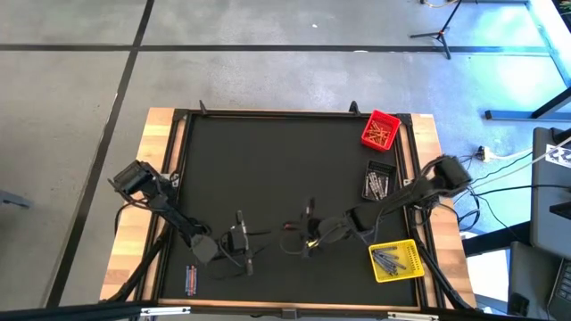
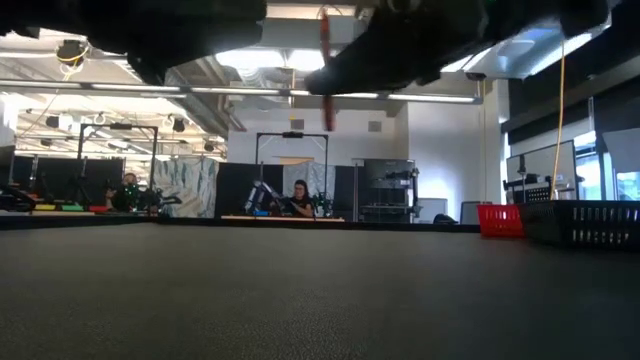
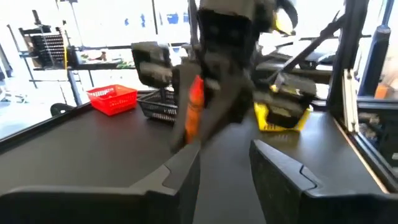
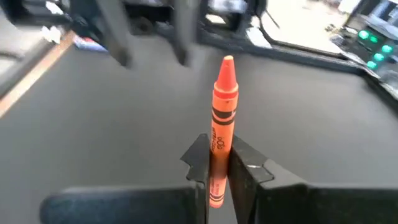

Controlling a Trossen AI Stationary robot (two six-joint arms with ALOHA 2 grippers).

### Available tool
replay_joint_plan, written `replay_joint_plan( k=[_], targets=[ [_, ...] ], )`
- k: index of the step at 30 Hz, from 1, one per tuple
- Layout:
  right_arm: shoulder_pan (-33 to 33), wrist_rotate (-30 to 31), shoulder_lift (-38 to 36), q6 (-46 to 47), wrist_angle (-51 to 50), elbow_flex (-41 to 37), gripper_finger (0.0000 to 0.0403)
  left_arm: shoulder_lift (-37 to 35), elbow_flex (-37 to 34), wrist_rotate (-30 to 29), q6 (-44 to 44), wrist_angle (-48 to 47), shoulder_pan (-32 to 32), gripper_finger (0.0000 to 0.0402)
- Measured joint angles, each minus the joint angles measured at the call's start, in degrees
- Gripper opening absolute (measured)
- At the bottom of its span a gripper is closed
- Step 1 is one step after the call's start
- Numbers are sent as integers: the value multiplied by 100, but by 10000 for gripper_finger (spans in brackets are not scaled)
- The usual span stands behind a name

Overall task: Sort crayons
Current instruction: Put the orange crayon into the red bin

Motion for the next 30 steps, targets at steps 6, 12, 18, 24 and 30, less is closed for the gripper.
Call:
replay_joint_plan(
  k=[6, 12, 18, 24, 30],
  targets=[
    [2, 557, -844, 161, -1609, 2, 16, 2, 0, -4, -42, -254, 14, 133],
    [-34, 1080, -1642, 498, -3042, 2, 29, 4, 0, 88, -39, -314, 21, 133],
    [-363, 1133, -2299, 861, -4278, 2, 18, 4, 0, 143, -44, -340, 40, 133],
    [-855, 1119, -2695, 1015, -5068, 2, 27, 4, 0, 145, -48, -384, 40, 133],
    [-1402, 1013, -3062, 1025, -5726, 2, 21, 4, 0, 143, -50, -388, 40, 133]
  ],
)
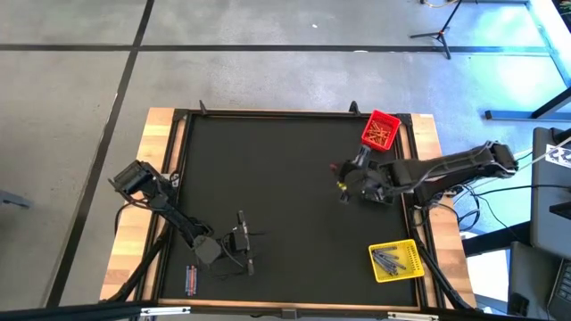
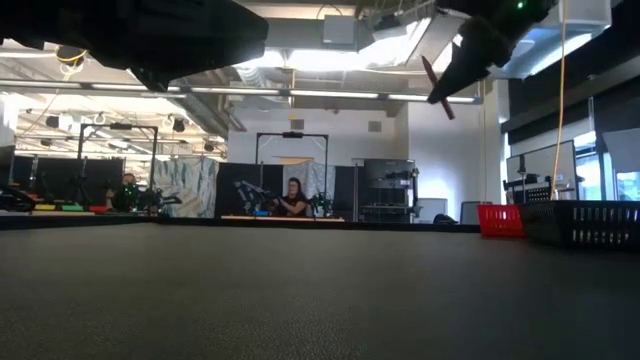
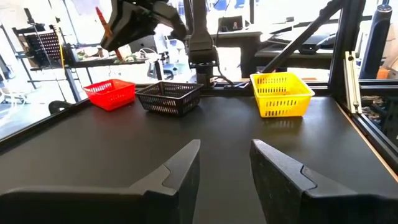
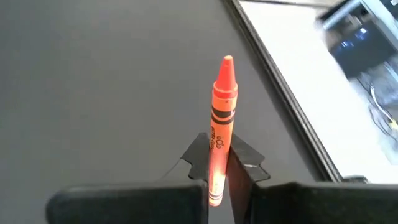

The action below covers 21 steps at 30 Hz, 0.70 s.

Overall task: Sort crayons
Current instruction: Put the orange crayon into the red bin

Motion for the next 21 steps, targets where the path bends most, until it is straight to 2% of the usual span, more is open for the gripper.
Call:
replay_joint_plan(
  k=[10, 21],
  targets=[
    [-1199, -149, -217, -46, -755, 0, 30, 0, 0, 0, -5, 1, 0, 133],
    [-2680, -366, -212, -229, -964, -358, 31, 0, 0, 170, -23, 2, 0, 133]
  ],
)
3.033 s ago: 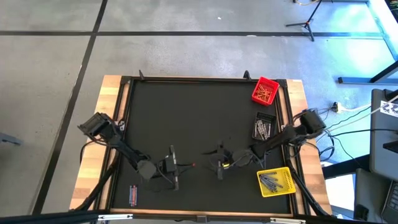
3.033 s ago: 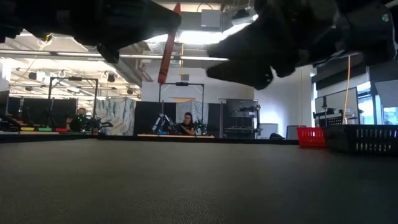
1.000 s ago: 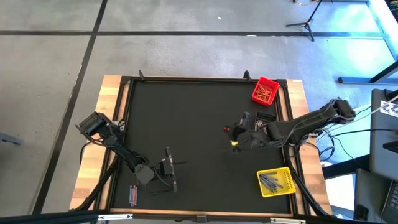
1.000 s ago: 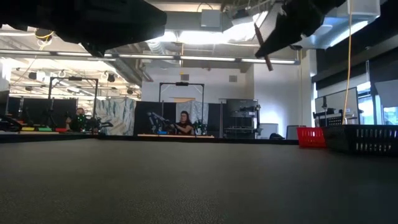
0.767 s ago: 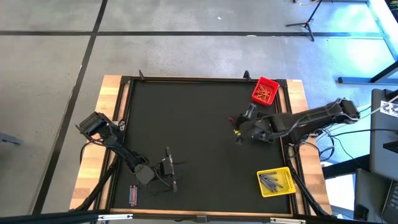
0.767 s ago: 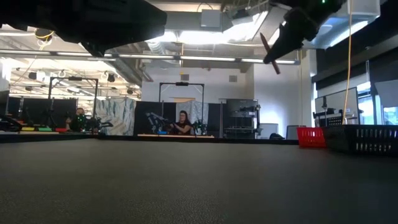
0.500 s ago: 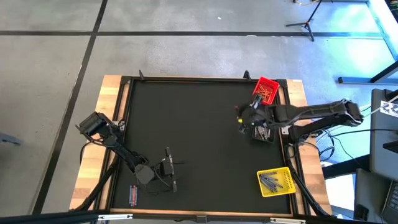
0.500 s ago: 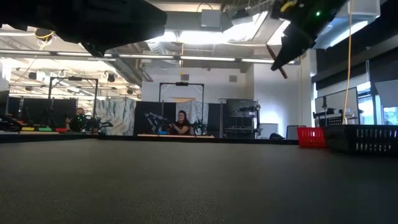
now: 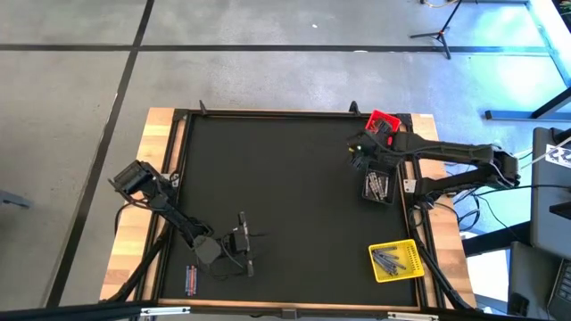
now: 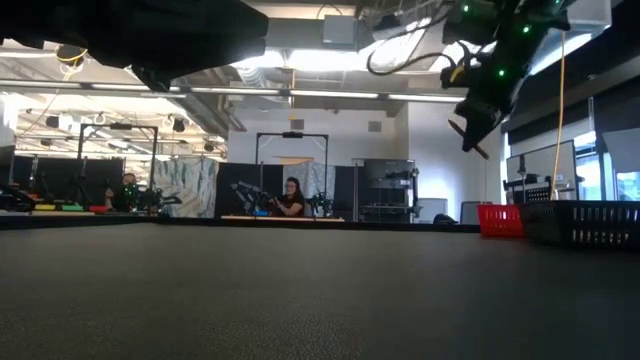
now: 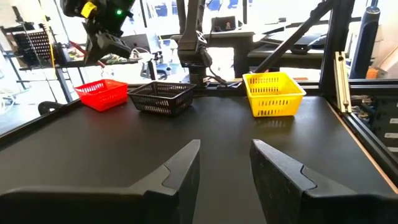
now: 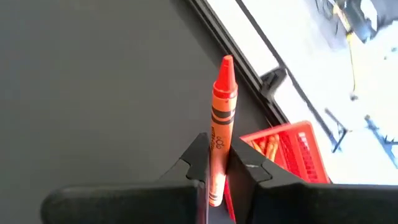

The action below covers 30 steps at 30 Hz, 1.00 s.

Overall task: Sort crayons
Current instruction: Put the orange crayon into the red bin

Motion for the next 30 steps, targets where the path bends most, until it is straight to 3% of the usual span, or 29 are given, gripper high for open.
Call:
replay_joint_plan(
  k=[13, 21, 30],
  targets=[
    [-1419, -143, 95, -7, 169, -6, 32, 2, 0, 0, -98, 0, 0, 133],
    [-2286, -84, 474, -178, 1232, -633, 32, 2, 0, -42, -94, 2, 0, 133],
    [-2908, -291, 831, -195, 1325, -858, 32, 2, 0, -44, -94, 0, 0, 133]
  ],
)
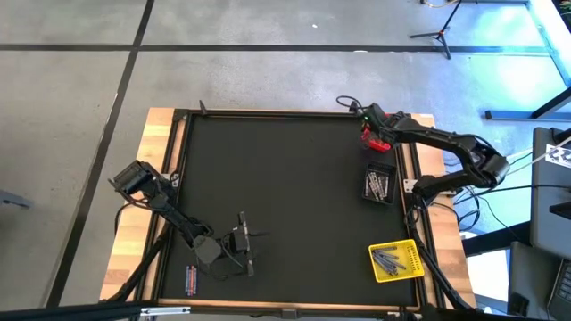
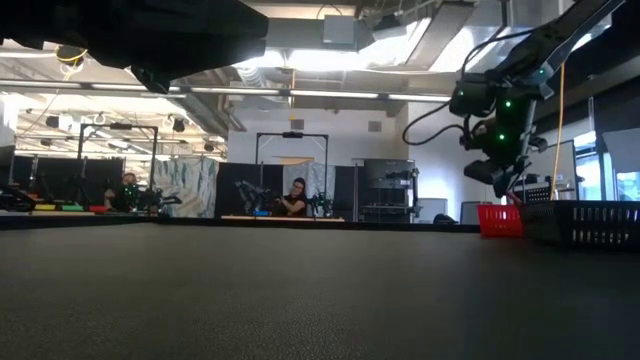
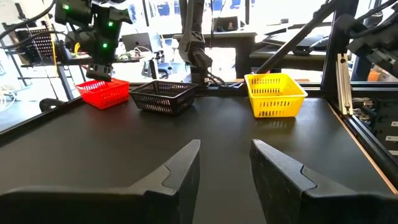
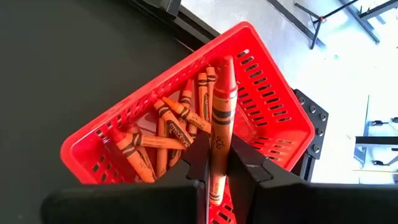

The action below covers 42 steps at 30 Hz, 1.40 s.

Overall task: Sort crayons
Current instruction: Put the orange crayon into the red bin, then put the blue crayon into the yellow bin

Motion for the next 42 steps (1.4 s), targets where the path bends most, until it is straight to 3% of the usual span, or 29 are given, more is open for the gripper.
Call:
replay_joint_plan(
  k=[21, 26, 33, 38, 42],
  targets=[
    [-58, -106, 33, -79, -7, 4, 36, 0, 0, 0, -26, 0, 0, 133],
    [-56, -551, 33, 36, -59, 4, 84, 0, 0, 0, -254, 0, 0, 133],
    [-51, -413, -82, -29, -336, 7, 157, 2, 0, 0, -348, 0, 22, 133],
    [530, -999, -656, 40, -362, 9, 161, 2, -1, 24, -492, -14, 109, 133],
    [1578, -1250, -1124, 212, 43, 11, 153, 2, -2, 294, -635, -117, 229, 133]
  ],
)
